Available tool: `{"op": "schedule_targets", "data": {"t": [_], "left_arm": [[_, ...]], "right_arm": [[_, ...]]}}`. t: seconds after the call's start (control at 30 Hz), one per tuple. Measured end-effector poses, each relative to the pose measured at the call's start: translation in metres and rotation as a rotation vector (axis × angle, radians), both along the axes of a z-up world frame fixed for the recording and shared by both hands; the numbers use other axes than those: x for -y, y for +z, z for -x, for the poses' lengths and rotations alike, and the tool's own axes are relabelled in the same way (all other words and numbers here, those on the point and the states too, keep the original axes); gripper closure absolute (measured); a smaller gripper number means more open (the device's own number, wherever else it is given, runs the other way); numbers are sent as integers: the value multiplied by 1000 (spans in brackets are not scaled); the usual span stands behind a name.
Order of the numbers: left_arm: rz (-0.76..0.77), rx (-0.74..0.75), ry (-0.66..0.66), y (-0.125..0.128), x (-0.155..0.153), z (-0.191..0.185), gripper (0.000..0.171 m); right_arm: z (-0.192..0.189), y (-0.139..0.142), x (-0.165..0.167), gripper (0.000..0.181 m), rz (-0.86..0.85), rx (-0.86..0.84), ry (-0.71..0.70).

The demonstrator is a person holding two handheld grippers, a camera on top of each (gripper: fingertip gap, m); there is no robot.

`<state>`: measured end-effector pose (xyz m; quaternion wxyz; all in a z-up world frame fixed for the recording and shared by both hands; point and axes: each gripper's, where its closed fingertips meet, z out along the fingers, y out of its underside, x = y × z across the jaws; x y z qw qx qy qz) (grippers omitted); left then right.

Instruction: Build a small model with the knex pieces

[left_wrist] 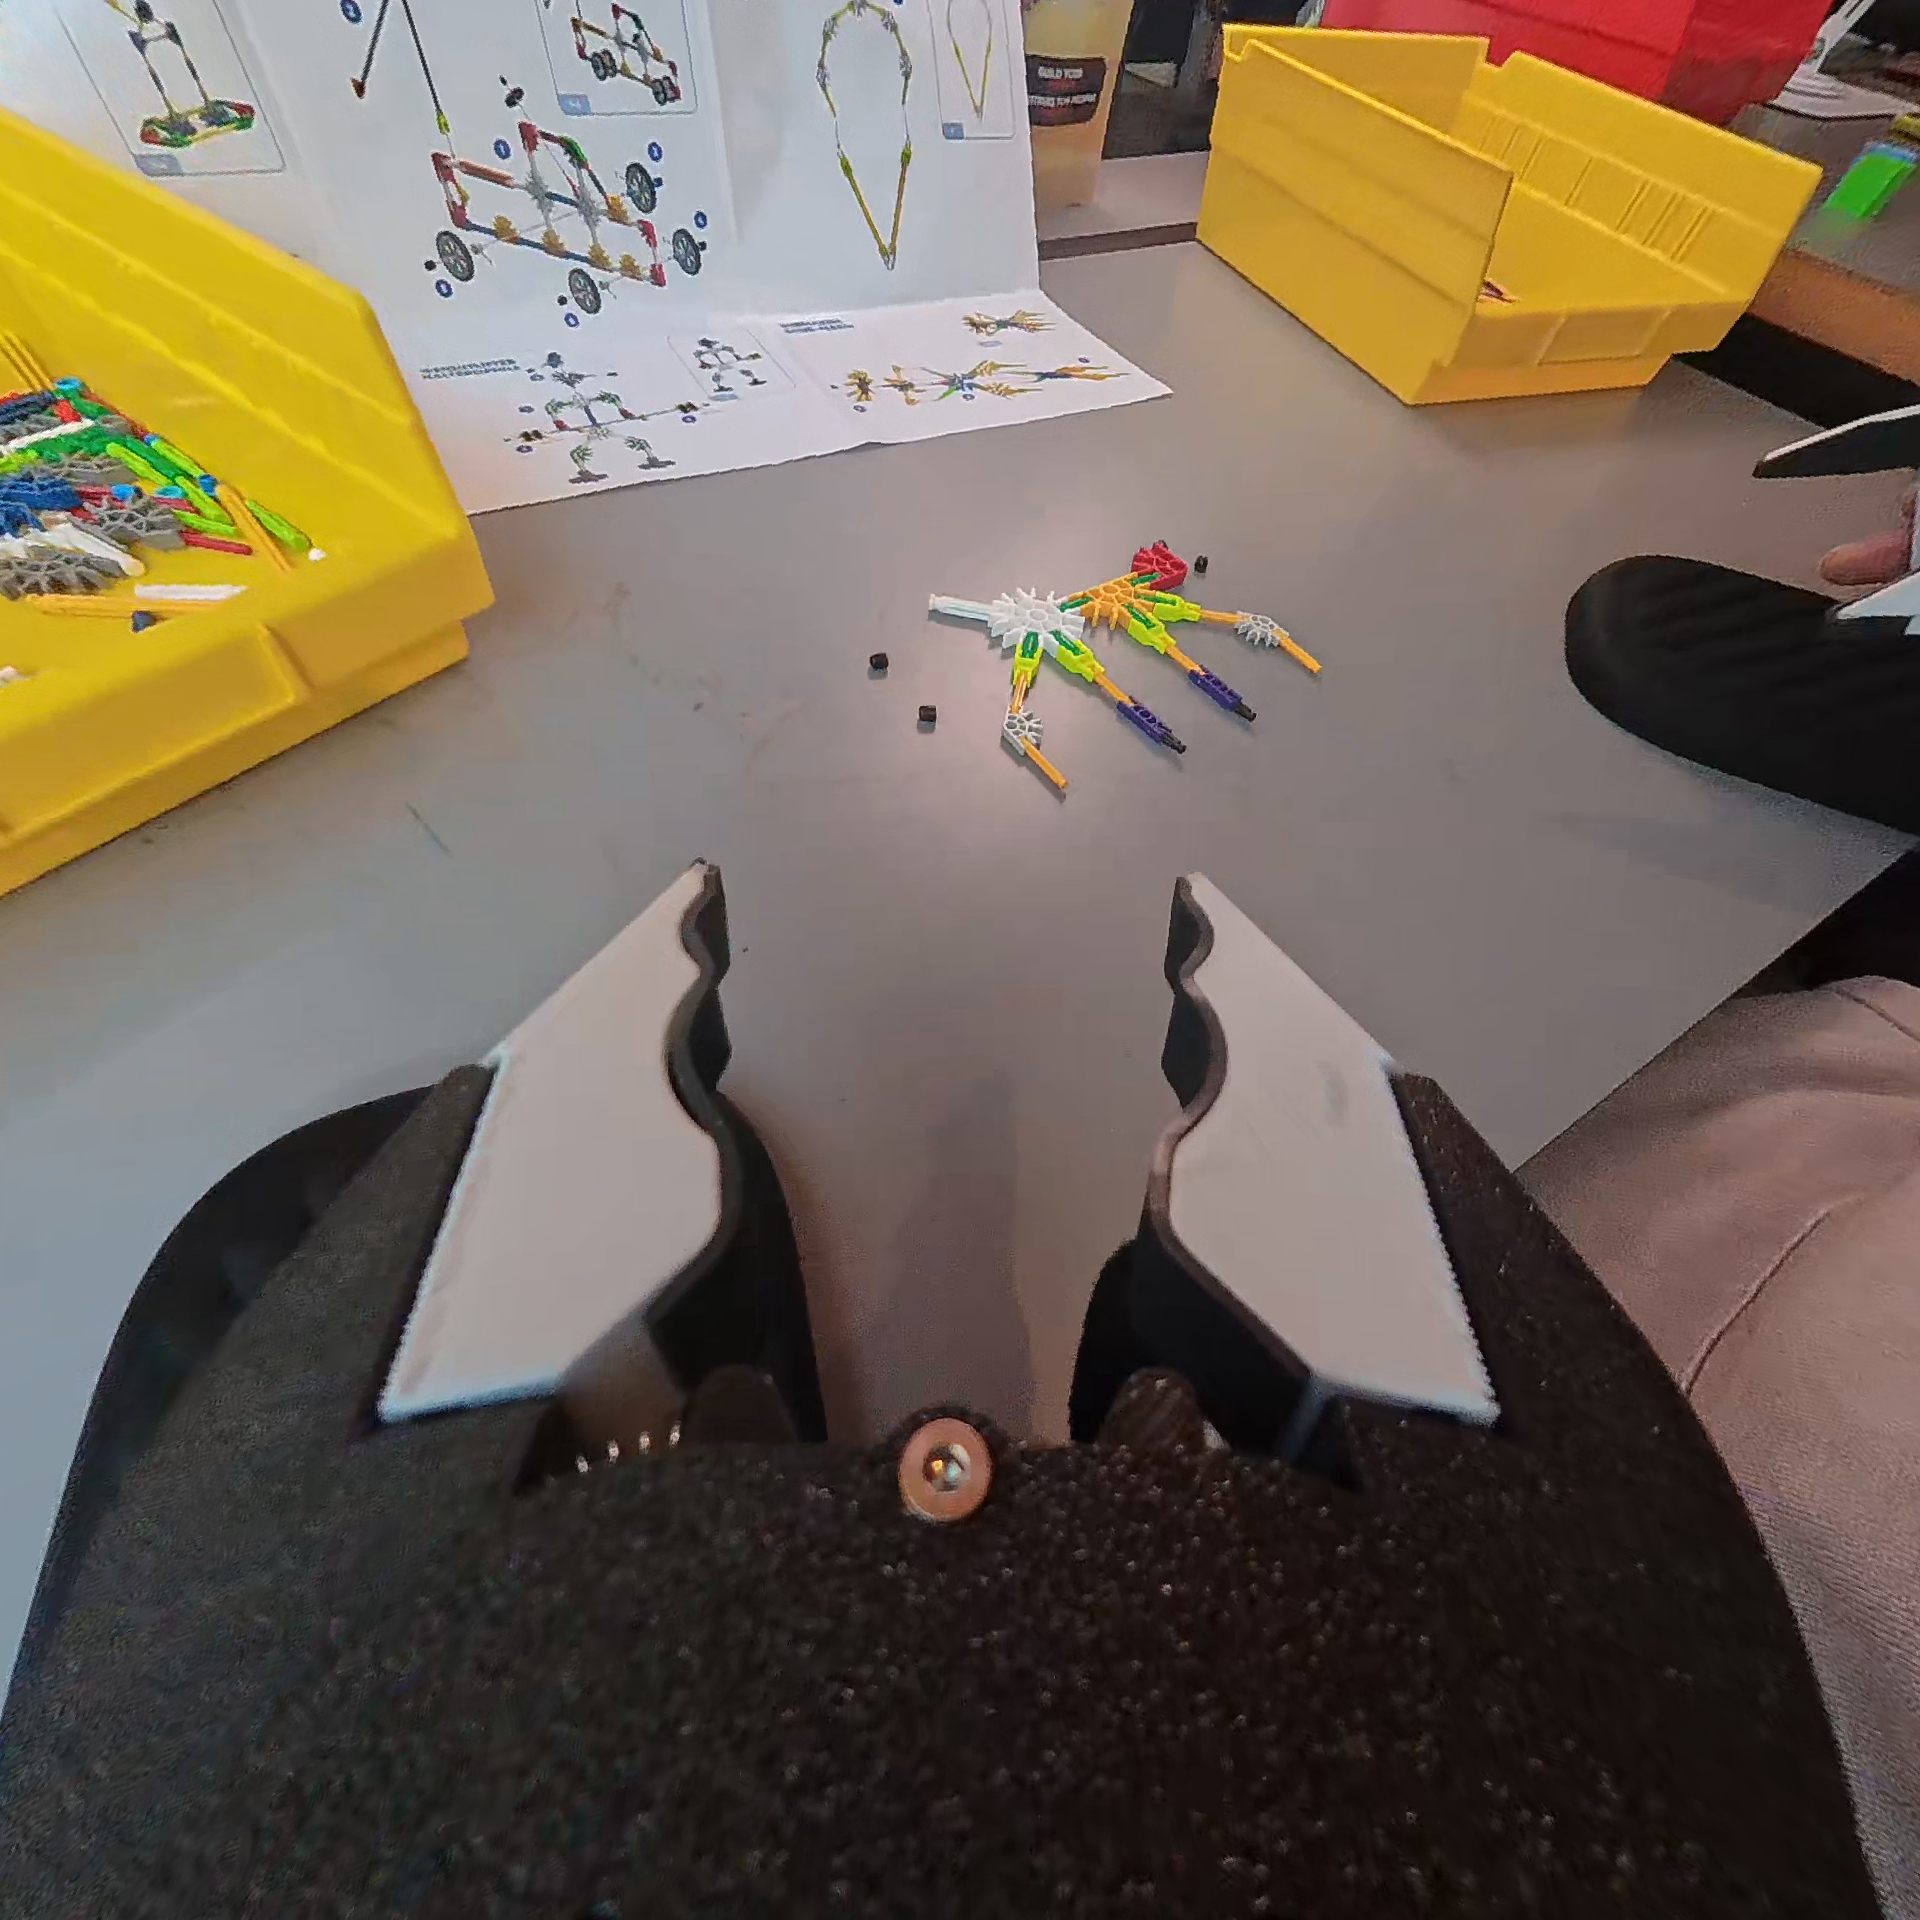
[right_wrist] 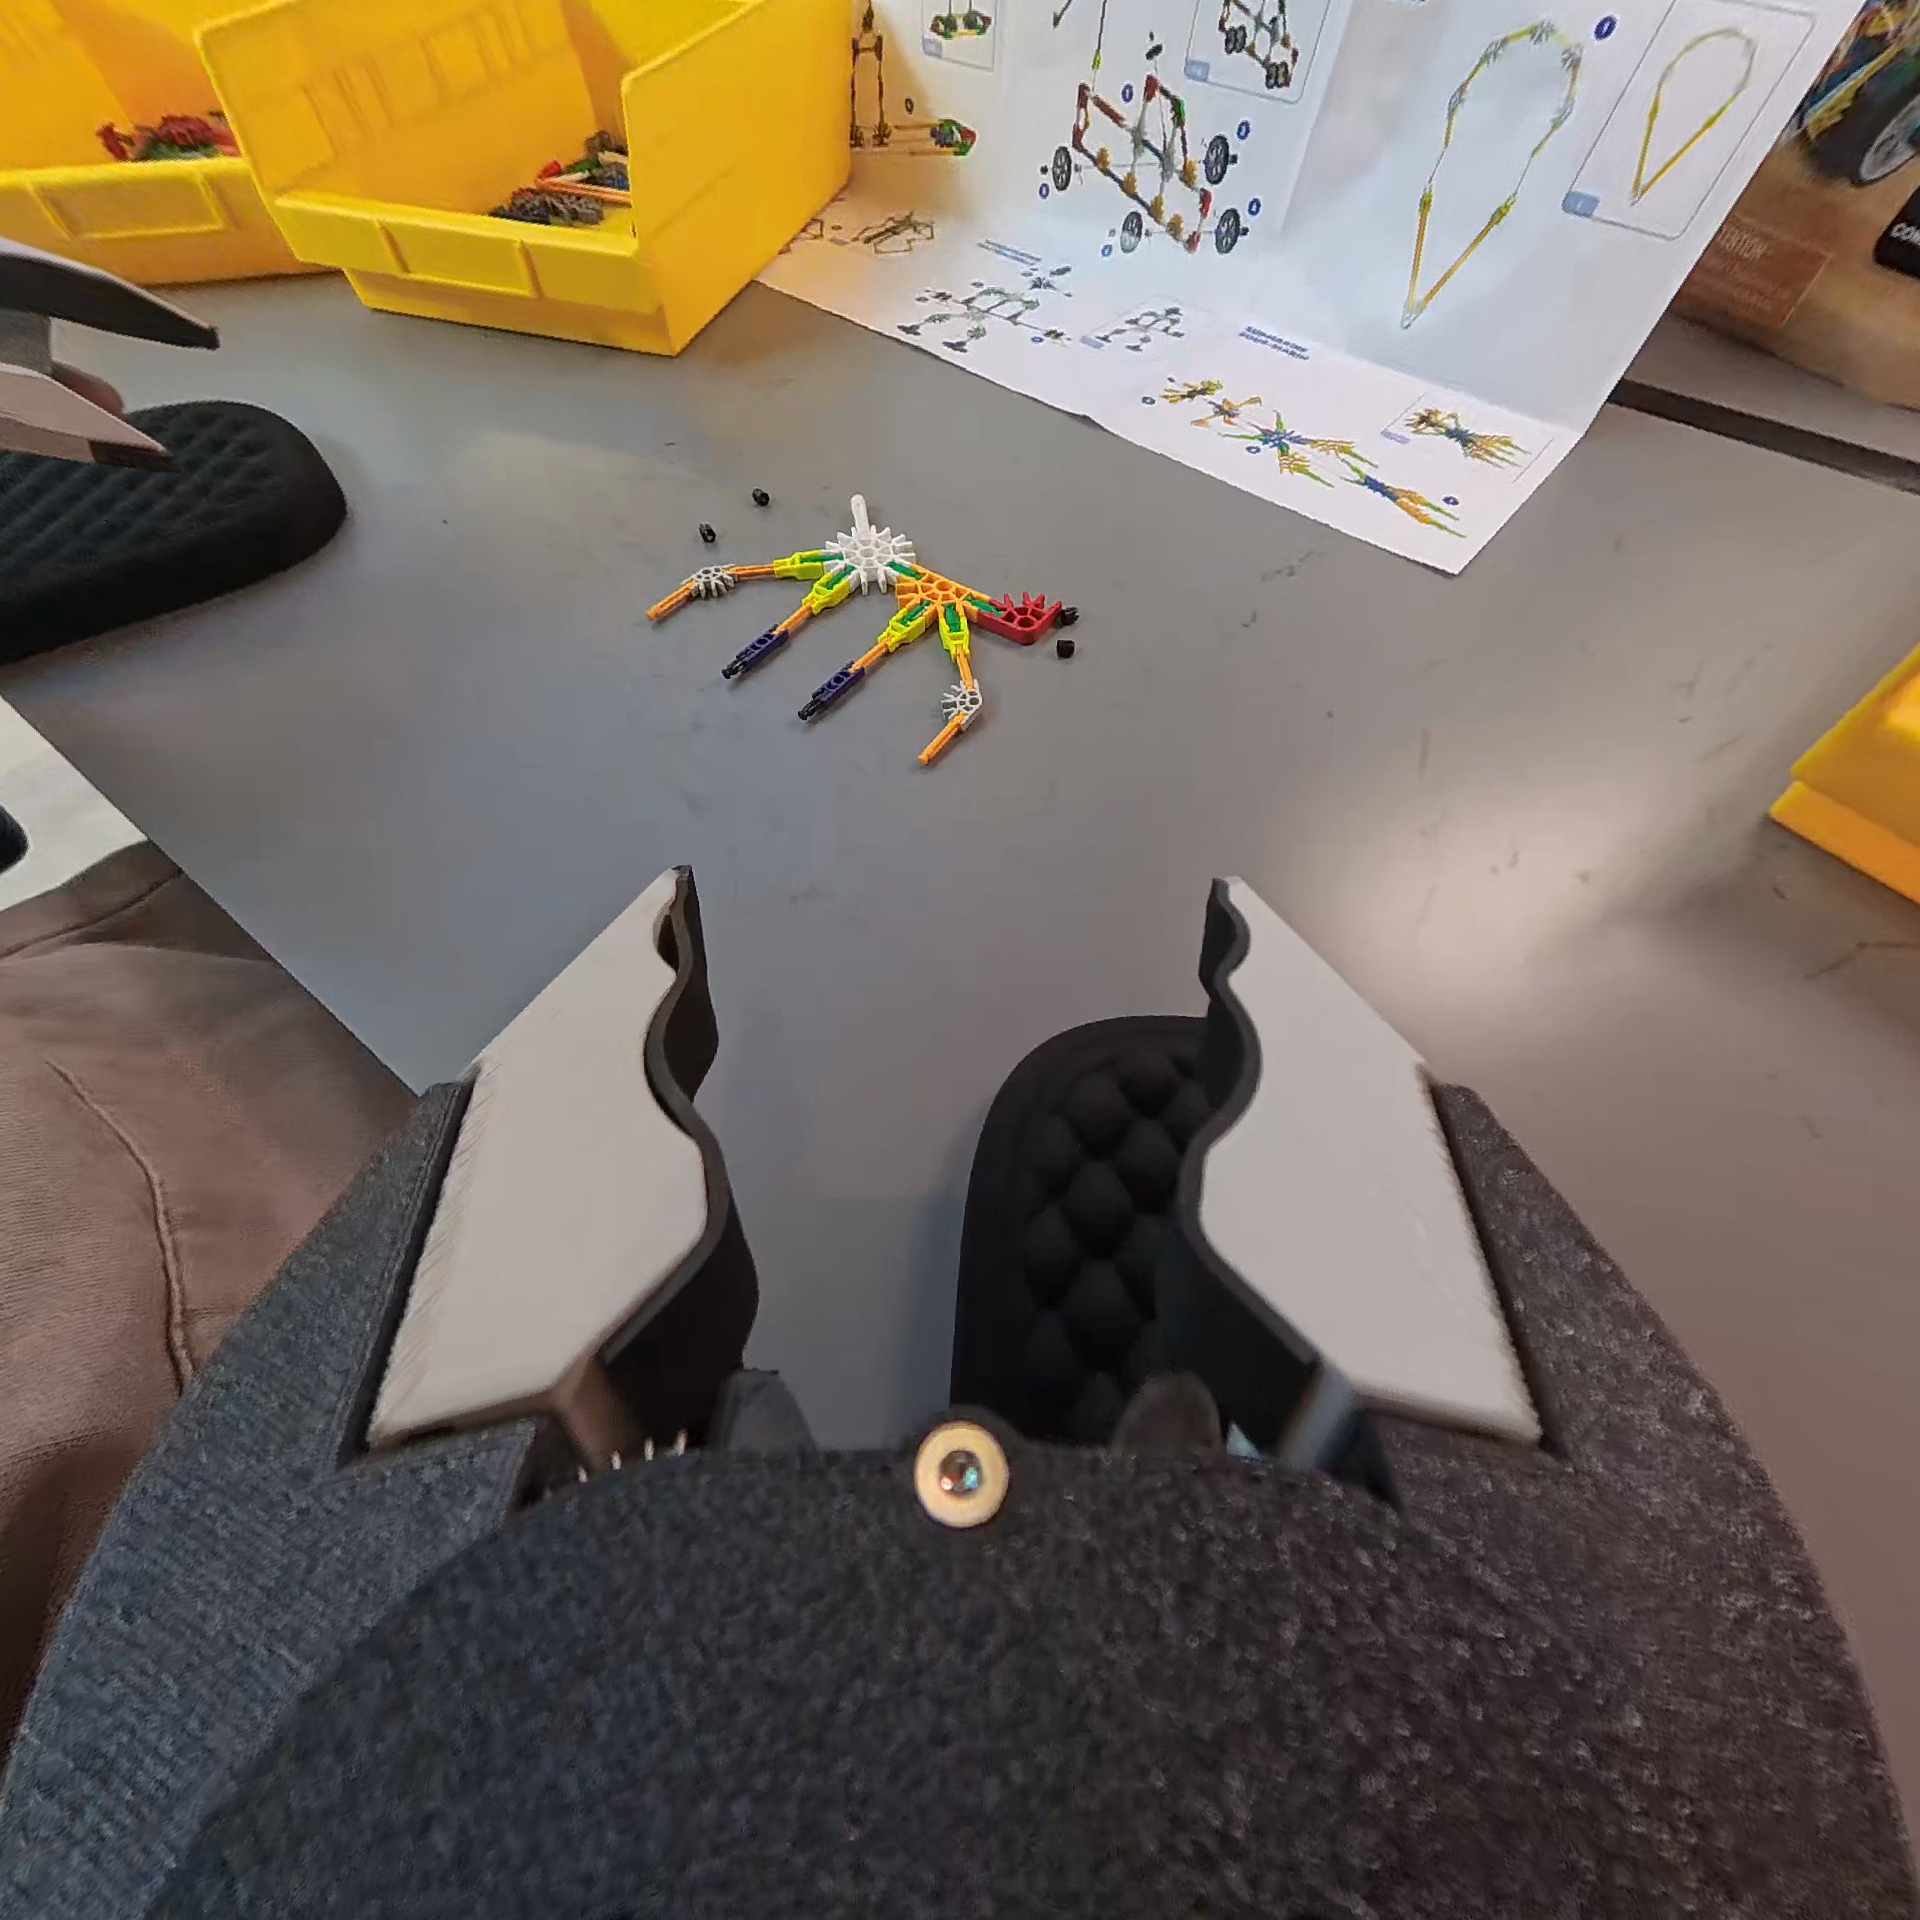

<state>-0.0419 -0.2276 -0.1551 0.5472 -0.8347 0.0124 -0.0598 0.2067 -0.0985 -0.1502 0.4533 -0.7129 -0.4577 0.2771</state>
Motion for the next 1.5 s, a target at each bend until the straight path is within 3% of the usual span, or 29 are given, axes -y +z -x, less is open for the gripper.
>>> {"op": "schedule_targets", "data": {"t": [0.4, 0.6, 0.9, 1.17, 1.5], "left_arm": [[-43, -16, 31, 2, 7, 2, 104], [-114, -17, 34, 13, 4, 3, 129], [-102, -35, 54, 8, 4, 5, 120], [-132, -23, 43, 12, 5, 3, 150], [-106, -36, 51, 8, 2, 3, 139]], "right_arm": [[6, -13, 7, 86, -13, 83, 65], [12, -11, 11, 95, -9, 65, 85], [11, -2, 13, 120, -44, 25, 98], [10, 0, 15, 124, -65, 33, 115], [9, -1, 16, 124, -63, 40, 126]]}}
